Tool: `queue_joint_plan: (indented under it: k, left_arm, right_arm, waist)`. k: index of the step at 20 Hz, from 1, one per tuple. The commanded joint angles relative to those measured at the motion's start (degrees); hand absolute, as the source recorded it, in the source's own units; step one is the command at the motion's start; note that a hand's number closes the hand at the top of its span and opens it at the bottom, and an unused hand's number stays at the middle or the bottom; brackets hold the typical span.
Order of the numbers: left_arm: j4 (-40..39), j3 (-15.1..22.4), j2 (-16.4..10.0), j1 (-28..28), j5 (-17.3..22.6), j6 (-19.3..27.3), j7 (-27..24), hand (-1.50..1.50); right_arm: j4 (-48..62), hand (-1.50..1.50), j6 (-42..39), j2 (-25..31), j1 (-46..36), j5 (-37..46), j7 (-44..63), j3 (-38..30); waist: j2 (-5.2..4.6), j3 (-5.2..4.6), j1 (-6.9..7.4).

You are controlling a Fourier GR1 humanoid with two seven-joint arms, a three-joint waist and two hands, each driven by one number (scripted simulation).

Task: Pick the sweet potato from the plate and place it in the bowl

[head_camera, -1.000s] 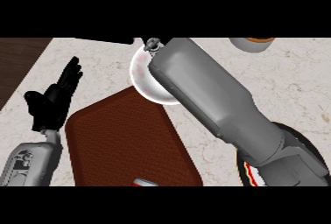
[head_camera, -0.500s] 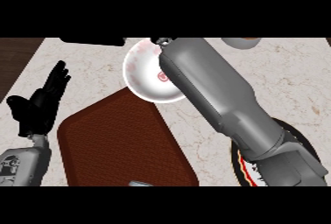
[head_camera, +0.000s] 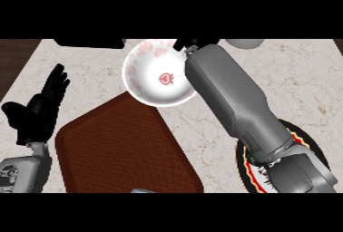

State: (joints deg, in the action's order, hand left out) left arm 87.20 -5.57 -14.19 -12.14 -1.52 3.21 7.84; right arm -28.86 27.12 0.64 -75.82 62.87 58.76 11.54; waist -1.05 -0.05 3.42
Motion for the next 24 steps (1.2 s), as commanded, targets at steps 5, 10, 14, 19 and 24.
queue_joint_plan:
  k: [5,10,14,19,24]
  left_arm:
    - [0.1,-0.7,-0.3,0.8,0.8,-0.9,-0.1,0.0]
    - [-0.1,-1.0,0.0,-0.1,0.2,0.1,0.8,0.0]
    - [2.1,-2.2,-1.6,3.3,1.9,-2.3,0.1,0.0]
    - [-0.4,-2.2,-0.9,3.3,0.3,-0.7,-1.1,0.0]
    - [0.1,-2.6,-0.9,2.9,0.3,-0.4,-1.2,0.0]
  right_arm:
    - [11.0,1.5,-1.1,0.1,1.7,-4.9,5.0,-8.2]
    - [12.0,-1.5,1.1,1.9,4.4,-10.6,-7.6,-13.5]
    - [7.9,-1.5,9.3,0.4,9.5,-13.9,-16.5,-16.2]
    - [-3.5,-1.5,24.5,-0.6,9.5,-18.2,-22.6,-20.5]
    - [-16.3,-1.5,28.3,-0.6,18.4,-29.3,-33.7,-23.2]
  waist:
    - [-0.08,0.0,-0.52]
    - [0.11,0.07,-1.16]
    - [0.35,0.11,-1.31]
    - [0.58,0.19,-2.27]
    - [1.23,0.2,-3.69]
